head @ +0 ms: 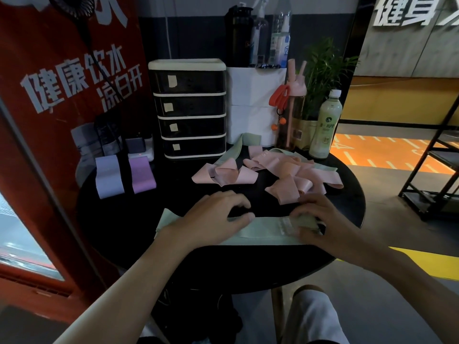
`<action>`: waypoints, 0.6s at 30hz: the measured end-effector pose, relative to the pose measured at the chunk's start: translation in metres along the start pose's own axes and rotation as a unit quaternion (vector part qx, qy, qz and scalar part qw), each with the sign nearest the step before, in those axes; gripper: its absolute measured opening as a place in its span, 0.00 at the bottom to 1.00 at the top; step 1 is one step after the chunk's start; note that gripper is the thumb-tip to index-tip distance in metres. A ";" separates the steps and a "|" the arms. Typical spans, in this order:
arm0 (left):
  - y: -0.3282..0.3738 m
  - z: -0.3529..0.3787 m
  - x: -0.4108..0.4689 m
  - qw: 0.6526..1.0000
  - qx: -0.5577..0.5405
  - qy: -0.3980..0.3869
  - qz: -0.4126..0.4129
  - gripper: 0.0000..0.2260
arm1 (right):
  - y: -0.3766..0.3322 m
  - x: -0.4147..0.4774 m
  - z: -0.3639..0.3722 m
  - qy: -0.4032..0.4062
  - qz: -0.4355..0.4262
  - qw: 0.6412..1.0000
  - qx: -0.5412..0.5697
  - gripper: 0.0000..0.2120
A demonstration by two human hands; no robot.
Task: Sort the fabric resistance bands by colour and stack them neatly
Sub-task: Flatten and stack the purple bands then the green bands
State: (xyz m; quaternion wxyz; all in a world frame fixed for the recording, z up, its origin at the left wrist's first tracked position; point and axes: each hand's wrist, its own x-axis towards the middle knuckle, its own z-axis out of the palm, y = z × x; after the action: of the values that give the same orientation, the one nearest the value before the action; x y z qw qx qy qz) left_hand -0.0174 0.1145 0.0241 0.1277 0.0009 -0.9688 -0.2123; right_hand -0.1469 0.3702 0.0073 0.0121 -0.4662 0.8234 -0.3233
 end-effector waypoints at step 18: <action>-0.020 0.014 0.018 0.970 0.161 -0.050 -0.175 0.25 | -0.013 0.246 0.045 -0.046 0.111 0.993 0.006 0.19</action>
State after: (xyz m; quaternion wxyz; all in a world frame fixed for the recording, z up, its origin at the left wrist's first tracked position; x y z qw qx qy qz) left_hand -0.0394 0.1009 0.0082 0.0385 0.1809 -0.9801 -0.0720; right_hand -0.2621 0.1512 0.0478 0.0891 -0.3863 0.8666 -0.3031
